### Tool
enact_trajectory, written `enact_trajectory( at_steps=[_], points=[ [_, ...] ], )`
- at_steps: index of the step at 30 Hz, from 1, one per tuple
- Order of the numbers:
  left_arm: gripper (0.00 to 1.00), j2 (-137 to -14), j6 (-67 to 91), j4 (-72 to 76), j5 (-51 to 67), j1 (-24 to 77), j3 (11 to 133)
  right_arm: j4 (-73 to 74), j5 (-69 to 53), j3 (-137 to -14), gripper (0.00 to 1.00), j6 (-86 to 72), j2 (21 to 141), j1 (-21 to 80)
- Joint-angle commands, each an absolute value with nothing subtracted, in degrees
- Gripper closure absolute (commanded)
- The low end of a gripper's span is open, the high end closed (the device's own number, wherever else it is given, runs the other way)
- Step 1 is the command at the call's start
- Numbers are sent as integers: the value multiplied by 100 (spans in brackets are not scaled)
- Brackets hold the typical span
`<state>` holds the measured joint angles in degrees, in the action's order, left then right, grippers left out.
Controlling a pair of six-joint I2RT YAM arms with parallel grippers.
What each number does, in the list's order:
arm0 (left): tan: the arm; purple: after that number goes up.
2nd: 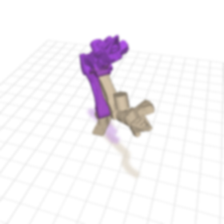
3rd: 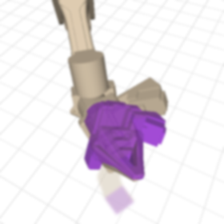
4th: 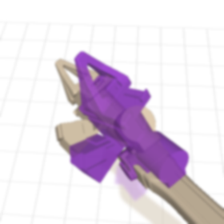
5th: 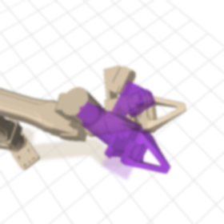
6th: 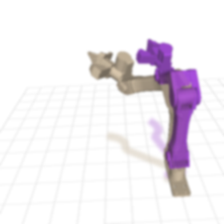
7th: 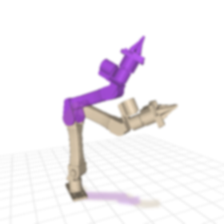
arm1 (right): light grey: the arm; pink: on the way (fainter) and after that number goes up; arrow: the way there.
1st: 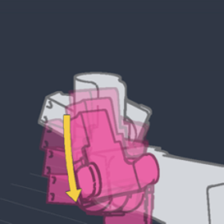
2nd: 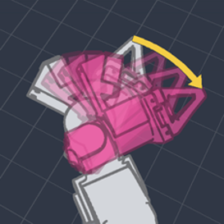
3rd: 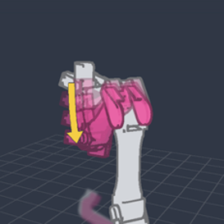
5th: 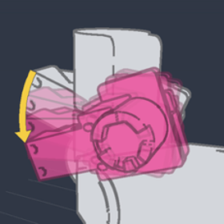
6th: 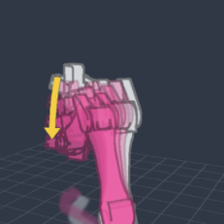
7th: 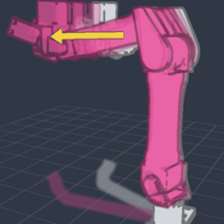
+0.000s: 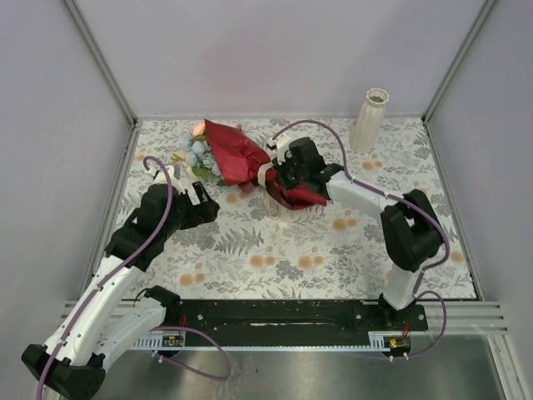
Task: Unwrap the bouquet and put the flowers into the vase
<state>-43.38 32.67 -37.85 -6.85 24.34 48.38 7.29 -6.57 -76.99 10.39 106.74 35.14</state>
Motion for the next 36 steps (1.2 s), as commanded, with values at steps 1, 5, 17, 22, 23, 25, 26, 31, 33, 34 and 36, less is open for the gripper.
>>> enact_trajectory(
  at_steps=[1,5,17,22,23,25,26,31,33,34,36],
  points=[
    [7,-4368,3489,-3814,-387,2426,4922,-411,-1914,-6893,100,-1095,9616,3709],
    [7,-4368,3445,-3911,-395,2417,4983,-895,-2381,-6469,100,-2423,9326,3692],
    [9,-4684,3428,-3911,176,2417,5001,-1362,-3269,-6600,96,-4456,10598,2471],
    [10,-4816,3366,-3920,299,2417,5062,-1249,-3121,-6715,88,-4413,10811,2118],
    [10,-4843,3340,-3929,308,2417,5062,-1048,-2990,-6750,87,-4247,10724,2109],
    [10,-4869,3331,-3929,282,2417,5071,-565,-2743,-6916,87,-3869,10495,2109],
    [10,-4878,3348,-3946,238,2417,5097,-397,-2664,-6969,86,-3693,10407,2109],
    [9,-4974,3209,-4183,-139,2364,5448,851,-1806,-7426,43,-2079,9941,2398],
    [9,-4931,3042,-4376,-499,2320,5642,1326,-1015,-7602,26,-1218,9853,2767],
    [9,-4861,2963,-4429,-675,2294,5695,1371,-663,-7637,21,-778,9818,2925],
    [7,-4668,2761,-4465,-992,2250,5739,1319,-257,-7681,16,-30,9835,3338]
  ],
)
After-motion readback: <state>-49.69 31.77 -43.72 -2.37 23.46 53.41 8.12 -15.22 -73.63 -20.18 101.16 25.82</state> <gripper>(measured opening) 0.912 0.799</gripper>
